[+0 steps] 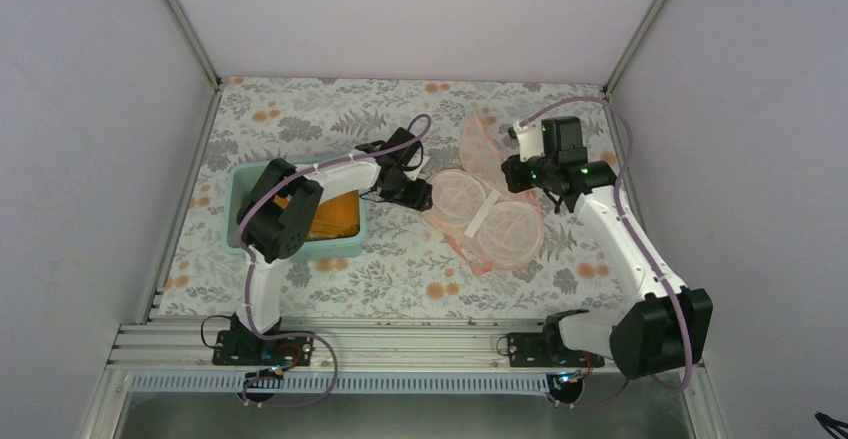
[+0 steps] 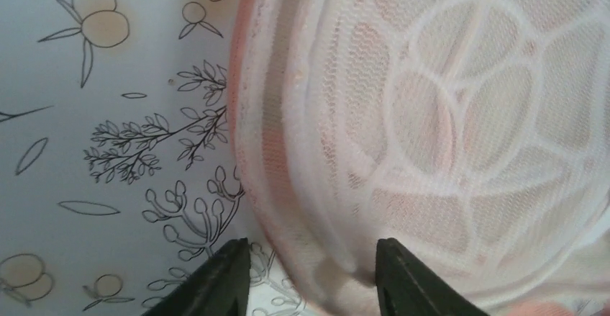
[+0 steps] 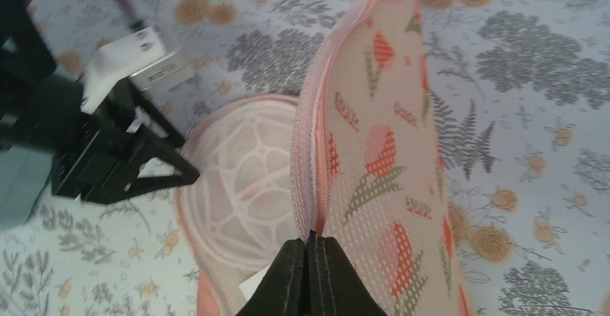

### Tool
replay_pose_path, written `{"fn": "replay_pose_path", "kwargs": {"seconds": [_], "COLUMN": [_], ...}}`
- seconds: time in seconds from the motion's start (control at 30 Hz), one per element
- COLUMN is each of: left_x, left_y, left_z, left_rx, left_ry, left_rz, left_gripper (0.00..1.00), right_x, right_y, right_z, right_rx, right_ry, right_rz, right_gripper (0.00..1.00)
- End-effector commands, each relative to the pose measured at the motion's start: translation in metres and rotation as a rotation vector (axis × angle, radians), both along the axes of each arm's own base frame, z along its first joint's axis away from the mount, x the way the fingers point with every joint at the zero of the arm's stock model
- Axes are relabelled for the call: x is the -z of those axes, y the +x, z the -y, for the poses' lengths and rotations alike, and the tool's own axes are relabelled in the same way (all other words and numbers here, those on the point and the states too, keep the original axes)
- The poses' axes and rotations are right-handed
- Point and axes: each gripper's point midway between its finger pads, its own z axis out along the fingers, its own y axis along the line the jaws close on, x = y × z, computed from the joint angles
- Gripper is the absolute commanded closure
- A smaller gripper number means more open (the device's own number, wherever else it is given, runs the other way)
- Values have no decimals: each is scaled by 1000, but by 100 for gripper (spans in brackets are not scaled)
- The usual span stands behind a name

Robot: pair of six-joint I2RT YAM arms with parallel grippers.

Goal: Unzip the laundry bag and remove the bra

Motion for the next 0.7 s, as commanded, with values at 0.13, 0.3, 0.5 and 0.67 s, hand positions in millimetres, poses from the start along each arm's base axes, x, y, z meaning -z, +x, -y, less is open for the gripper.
{"fn": "replay_pose_path", "kwargs": {"seconds": [0.13,0.3,0.5,0.67], "left_x": [-1,-1,-4,1], "left_y": [29,64,86,84], "left_z": [-3,-22,-32,-32], "left_rx": [7,-46,-72,-72], "left_ry": [-17,-28,-67,-73], "left_rz": [21,32,33,20], "left_gripper": [98,98,98,98], "right_x": [9,5,54,89], "right_y": [-59,-98,-125,-144], "right_z": [-63,-87,-103,-129], "right_rx": [-374,-590,-730,-839], "right_ry": [-78,-97,-265,-343], "right_rz": [54,82,-10,-62], "right_gripper": [96,97,97,96]}}
